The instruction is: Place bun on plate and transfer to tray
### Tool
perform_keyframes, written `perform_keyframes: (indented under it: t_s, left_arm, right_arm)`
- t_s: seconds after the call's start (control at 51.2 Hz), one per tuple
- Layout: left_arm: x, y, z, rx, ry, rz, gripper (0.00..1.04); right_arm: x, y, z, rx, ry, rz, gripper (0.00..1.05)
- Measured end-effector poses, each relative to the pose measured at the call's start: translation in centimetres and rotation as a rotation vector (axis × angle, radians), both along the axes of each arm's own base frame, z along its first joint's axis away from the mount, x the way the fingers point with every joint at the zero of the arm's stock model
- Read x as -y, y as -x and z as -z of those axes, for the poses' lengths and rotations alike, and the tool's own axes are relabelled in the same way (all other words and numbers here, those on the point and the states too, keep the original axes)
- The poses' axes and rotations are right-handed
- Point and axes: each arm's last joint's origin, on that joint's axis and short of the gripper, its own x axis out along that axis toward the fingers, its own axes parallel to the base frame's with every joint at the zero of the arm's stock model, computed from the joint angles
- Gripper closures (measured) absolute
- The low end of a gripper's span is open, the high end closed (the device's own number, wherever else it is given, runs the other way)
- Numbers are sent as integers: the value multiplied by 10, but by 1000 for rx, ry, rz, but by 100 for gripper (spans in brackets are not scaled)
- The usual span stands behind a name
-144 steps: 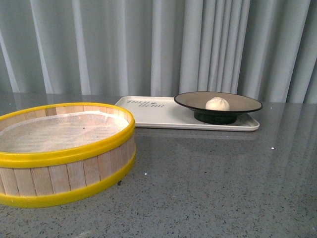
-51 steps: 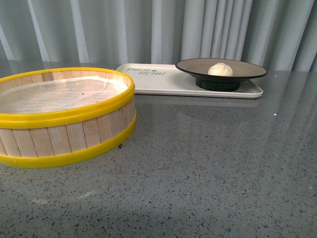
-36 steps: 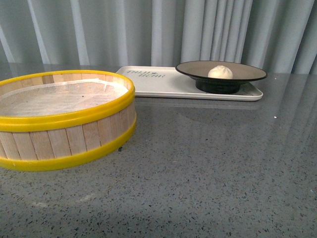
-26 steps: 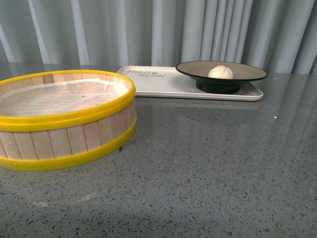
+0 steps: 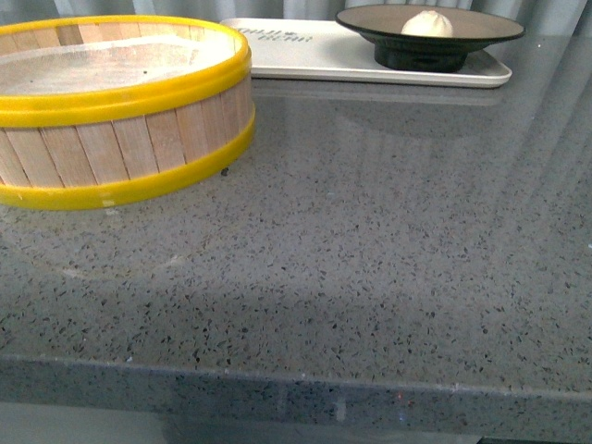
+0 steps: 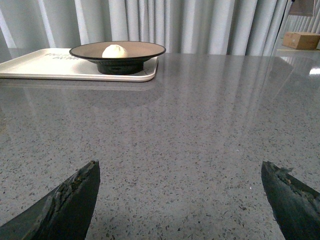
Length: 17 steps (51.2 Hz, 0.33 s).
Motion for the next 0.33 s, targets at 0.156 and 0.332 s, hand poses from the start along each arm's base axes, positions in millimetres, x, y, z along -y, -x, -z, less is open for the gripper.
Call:
perform_keyframes:
  t_s: [0.156, 0.332]
  left_arm:
    - [0, 0, 0, 0, 0, 0, 7]
    - [0, 0, 0, 0, 0, 0, 7]
  right_arm:
    - [0, 0, 0, 0, 0, 0, 8]
    - [0, 0, 0, 0, 0, 0, 8]
